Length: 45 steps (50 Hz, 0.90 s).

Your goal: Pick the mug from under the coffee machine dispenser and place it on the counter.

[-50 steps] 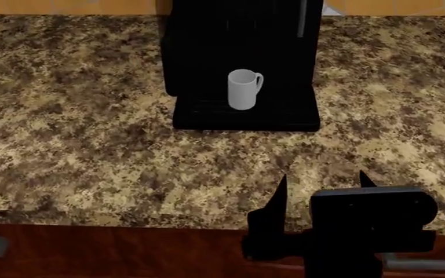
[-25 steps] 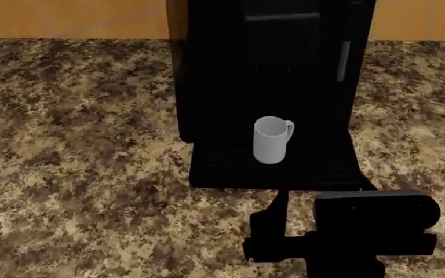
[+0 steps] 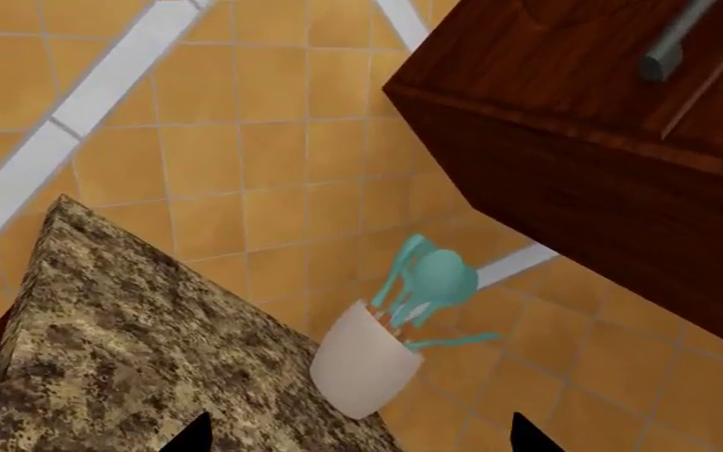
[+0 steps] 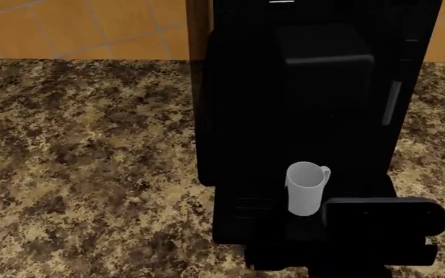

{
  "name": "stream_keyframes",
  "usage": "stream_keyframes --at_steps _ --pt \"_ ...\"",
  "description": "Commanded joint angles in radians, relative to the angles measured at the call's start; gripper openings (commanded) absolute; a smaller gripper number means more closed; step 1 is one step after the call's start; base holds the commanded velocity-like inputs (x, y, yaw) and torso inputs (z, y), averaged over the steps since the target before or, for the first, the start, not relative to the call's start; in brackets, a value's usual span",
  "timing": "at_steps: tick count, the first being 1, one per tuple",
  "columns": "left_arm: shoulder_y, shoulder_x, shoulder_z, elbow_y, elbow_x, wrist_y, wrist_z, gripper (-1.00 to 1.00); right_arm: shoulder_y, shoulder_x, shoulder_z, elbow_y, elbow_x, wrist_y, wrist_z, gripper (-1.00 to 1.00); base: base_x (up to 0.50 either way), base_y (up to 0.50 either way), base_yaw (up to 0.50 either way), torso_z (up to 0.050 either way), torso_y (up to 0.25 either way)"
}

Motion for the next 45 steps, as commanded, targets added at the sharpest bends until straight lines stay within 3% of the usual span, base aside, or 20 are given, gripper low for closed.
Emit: stream_keyframes --at_steps 1,5,10,12,16,21,31,45 --pt "0.004 -0.007 0.007 0.000 0.001 0.003 -0.010 1.00 0.040 -0.024 0.091 -0.071 0.123 0.216 -0.002 1.00 0.00 0.00 0.00 0.000 0.000" --pt "0.005 -0.010 0.011 0.002 0.003 0.004 -0.013 1.00 0.150 -0.070 0.212 -0.091 0.258 0.490 -0.029 1.00 0.00 0.00 0.00 0.000 0.000" --pt "0.005 -0.014 0.014 0.002 0.003 0.002 -0.018 1.00 0.248 -0.055 0.255 -0.020 0.301 0.609 0.015 1.00 0.00 0.00 0.00 0.000 0.000" --pt "0.005 -0.015 0.015 0.002 0.001 0.002 -0.019 1.00 0.254 -0.044 0.254 -0.009 0.332 0.607 0.045 1.00 0.00 0.00 0.00 0.000 0.000" --pt "0.001 -0.021 0.021 -0.001 -0.002 -0.003 -0.018 1.00 0.348 0.037 0.238 0.163 0.610 0.609 0.293 1.00 0.00 0.00 0.00 0.000 0.000" --pt "-0.001 -0.025 0.025 -0.002 -0.001 -0.003 -0.022 1.00 0.413 0.061 0.222 0.246 0.675 0.602 0.370 1.00 0.00 0.00 0.00 0.000 0.000" --pt "0.001 -0.030 0.030 -0.003 0.002 -0.003 -0.031 1.00 0.513 0.092 0.170 0.351 0.703 0.576 0.386 1.00 0.00 0.00 0.00 0.000 0.000" --pt "0.005 -0.036 0.032 0.000 -0.006 -0.001 -0.040 1.00 0.552 0.126 0.063 0.480 0.676 0.479 0.291 1.00 0.00 0.00 0.00 0.000 0.000"
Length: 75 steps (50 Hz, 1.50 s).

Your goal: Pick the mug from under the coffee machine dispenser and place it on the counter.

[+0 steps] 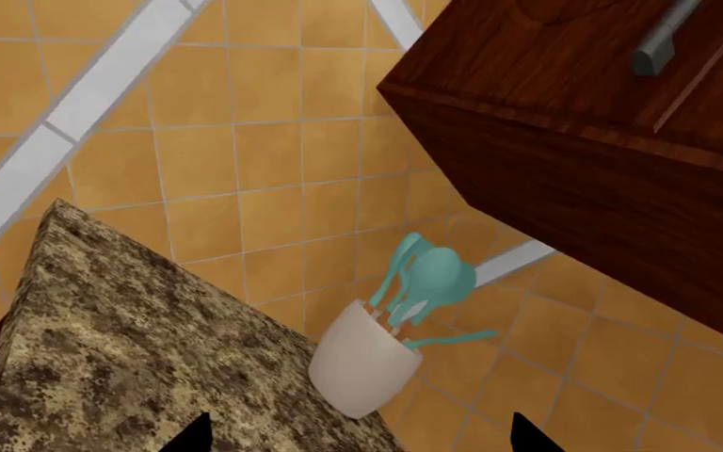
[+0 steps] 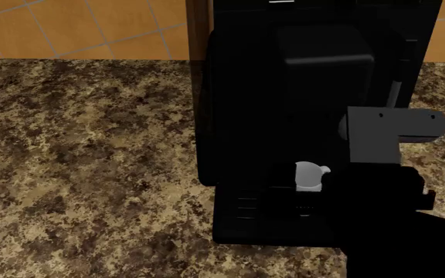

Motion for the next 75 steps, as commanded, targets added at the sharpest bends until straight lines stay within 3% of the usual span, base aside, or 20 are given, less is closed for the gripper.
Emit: stream_keyframes --at_steps 1,9,43,44,53,63,68,75 --pt "0.002 -0.006 0.004 0.001 -0.003 0.001 -0.008 1.00 0.042 0.032 -0.077 0.112 -0.004 -0.068 -0.040 1.00 0.00 0.00 0.00 0.000 0.000" --pt "0.003 -0.009 0.007 -0.001 -0.004 0.006 -0.011 1.00 0.039 0.041 -0.151 0.173 -0.051 -0.136 -0.092 1.00 0.00 0.00 0.00 0.000 0.000" --pt "0.009 -0.023 0.019 -0.004 -0.010 0.014 -0.024 1.00 0.039 0.046 -0.241 0.263 -0.106 -0.229 -0.143 1.00 0.00 0.00 0.00 0.000 0.000" --pt "0.009 -0.024 0.020 -0.004 -0.010 0.015 -0.025 1.00 0.039 0.049 -0.244 0.256 -0.109 -0.230 -0.141 -1.00 0.00 0.00 0.00 0.000 0.000" --pt "0.010 -0.026 0.021 -0.003 -0.013 0.017 -0.030 1.00 0.024 0.054 -0.231 0.186 -0.084 -0.189 -0.095 -1.00 0.00 0.00 0.00 0.000 0.000" --pt "0.012 -0.029 0.021 -0.007 -0.021 0.024 -0.030 1.00 -0.069 0.052 -0.128 -0.049 0.038 -0.059 0.043 -1.00 0.00 0.00 0.00 0.000 0.000" --pt "0.011 -0.032 0.027 -0.005 -0.010 0.020 -0.037 1.00 -0.144 0.045 -0.011 -0.241 0.232 0.072 0.198 -1.00 0.00 0.00 0.00 0.000 0.000" --pt "0.010 -0.035 0.029 -0.007 -0.011 0.020 -0.040 1.00 -0.197 0.111 0.010 -0.363 0.651 0.046 0.525 -1.00 0.00 0.00 0.00 0.000 0.000"
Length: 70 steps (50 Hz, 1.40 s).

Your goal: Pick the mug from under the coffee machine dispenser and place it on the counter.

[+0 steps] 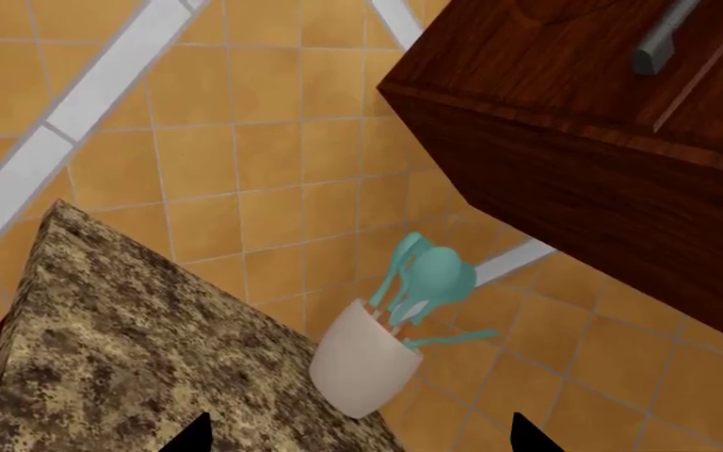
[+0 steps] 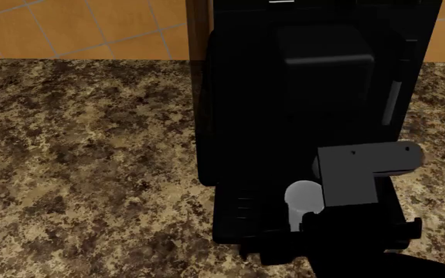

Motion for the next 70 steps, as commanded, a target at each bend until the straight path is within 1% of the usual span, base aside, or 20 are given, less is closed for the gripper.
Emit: stream_keyframes --at_steps 1,5,9,15,23,28,32,35,39,45,52,58,70 --pt "0.000 -0.004 0.004 -0.002 0.001 0.001 -0.006 1.00 -0.089 0.056 0.074 -0.232 0.442 0.048 0.354 -1.00 0.00 0.00 0.00 0.000 0.000" --pt "0.001 -0.005 0.006 -0.003 0.002 0.004 -0.007 1.00 -0.093 0.110 0.043 -0.308 0.624 -0.023 0.491 -1.00 0.00 0.00 0.00 0.000 0.000" --pt "0.003 -0.006 0.008 -0.002 0.003 0.006 -0.008 1.00 -0.069 0.136 -0.013 -0.350 0.709 -0.068 0.570 -1.00 0.00 0.00 0.00 0.000 0.000" --pt "0.006 -0.007 0.007 -0.003 0.000 0.010 -0.008 1.00 -0.062 0.126 -0.060 -0.365 0.714 -0.069 0.583 -1.00 0.00 0.00 0.00 0.000 0.000" --pt "0.007 -0.010 0.009 -0.002 -0.003 0.011 -0.011 1.00 -0.043 0.082 -0.130 -0.362 0.676 -0.045 0.553 -1.00 0.00 0.00 0.00 0.000 0.001" --pt "0.007 -0.012 0.009 -0.002 -0.005 0.012 -0.013 1.00 -0.040 0.050 -0.153 -0.341 0.619 -0.019 0.500 -1.00 0.00 0.00 0.00 0.000 0.000" --pt "0.006 -0.014 0.011 -0.003 -0.006 0.011 -0.015 1.00 -0.039 0.023 -0.163 -0.323 0.554 0.005 0.428 -1.00 0.00 0.00 0.00 0.000 0.000" --pt "0.006 -0.014 0.011 -0.004 -0.008 0.013 -0.015 1.00 -0.035 -0.004 -0.163 -0.308 0.464 0.019 0.323 -1.00 0.00 0.00 0.00 0.000 0.000" --pt "0.005 -0.016 0.012 -0.004 -0.009 0.012 -0.017 1.00 -0.014 -0.019 -0.185 -0.287 0.386 0.020 0.235 -1.00 0.00 0.00 0.00 0.000 0.000" --pt "0.006 -0.017 0.015 -0.004 -0.008 0.014 -0.019 1.00 0.008 -0.033 -0.242 -0.257 0.261 0.000 0.109 -1.00 0.00 0.00 0.00 0.000 0.000" --pt "0.005 -0.021 0.014 -0.003 -0.014 0.012 -0.021 1.00 0.020 -0.025 -0.309 -0.207 0.120 -0.072 -0.053 -1.00 0.00 0.00 0.00 0.000 0.000" --pt "0.006 -0.022 0.015 -0.006 -0.019 0.015 -0.021 1.00 0.015 -0.023 -0.335 -0.195 0.094 -0.098 -0.087 -1.00 0.00 0.00 0.00 0.000 0.000" --pt "0.008 -0.026 0.017 -0.006 -0.018 0.016 -0.026 1.00 -0.041 -0.003 -0.345 -0.168 0.058 -0.182 -0.188 -1.00 0.00 0.00 0.00 0.000 0.000"
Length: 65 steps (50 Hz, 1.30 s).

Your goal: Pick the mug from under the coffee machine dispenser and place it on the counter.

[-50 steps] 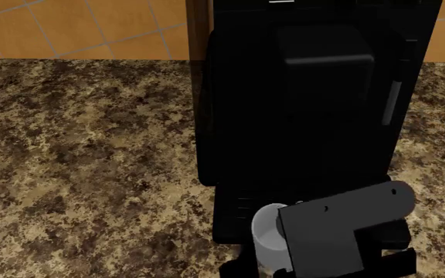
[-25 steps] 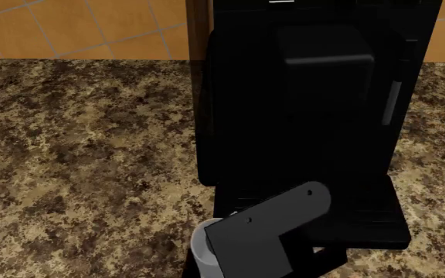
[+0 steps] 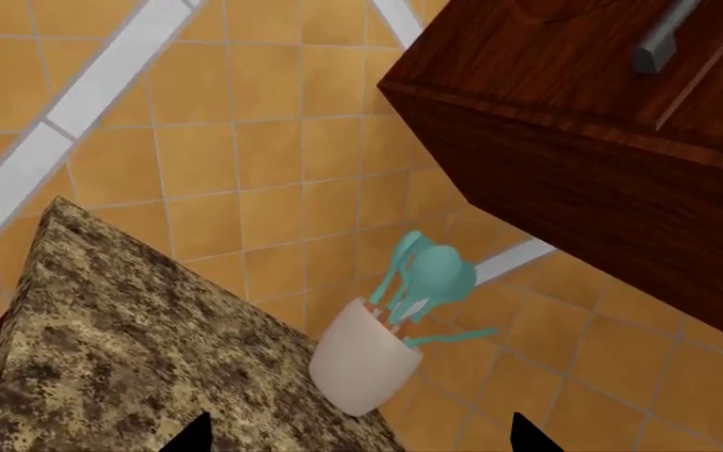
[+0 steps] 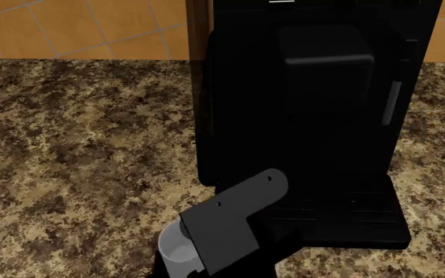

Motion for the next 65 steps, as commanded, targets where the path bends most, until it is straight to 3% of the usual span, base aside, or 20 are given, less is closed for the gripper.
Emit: stream_keyframes --at_steps 1,33,34,45,49,57,63,65 --pt "0.001 -0.004 0.003 -0.001 -0.001 0.001 -0.004 1.00 -0.033 0.011 -0.022 0.021 -0.063 -0.063 -0.113 -1.00 0.00 0.00 0.00 0.000 0.000" --pt "0.005 -0.012 0.006 -0.004 -0.010 0.006 -0.012 1.00 -0.082 0.022 -0.142 0.127 -0.198 -0.144 -0.215 -1.00 0.00 0.00 0.00 0.000 0.000" --pt "0.005 -0.012 0.007 -0.004 -0.009 0.005 -0.014 1.00 -0.082 0.021 -0.141 0.126 -0.191 -0.137 -0.209 1.00 0.00 0.00 0.00 0.000 0.000" --pt "0.006 -0.013 0.009 -0.006 -0.007 0.010 -0.017 1.00 -0.074 0.018 -0.122 0.080 -0.131 -0.090 -0.126 1.00 0.00 0.00 0.00 0.000 0.000" --pt "0.006 -0.013 0.009 -0.005 -0.009 0.010 -0.019 1.00 -0.062 0.022 -0.073 0.039 -0.009 -0.025 0.011 1.00 0.00 0.00 0.00 0.000 0.000" --pt "0.005 -0.017 0.012 -0.002 -0.006 0.004 -0.025 1.00 0.012 0.090 -0.016 -0.095 0.424 -0.014 0.476 1.00 0.00 0.00 0.00 0.000 0.000" --pt "0.006 -0.019 0.014 0.000 -0.005 0.004 -0.028 1.00 0.084 0.206 -0.043 -0.266 0.694 -0.164 0.777 1.00 0.00 0.00 0.00 0.000 0.000" --pt "0.007 -0.020 0.013 0.000 -0.006 0.005 -0.028 1.00 0.154 0.303 -0.079 -0.389 0.795 -0.304 0.897 1.00 0.00 0.00 0.00 0.000 0.000"
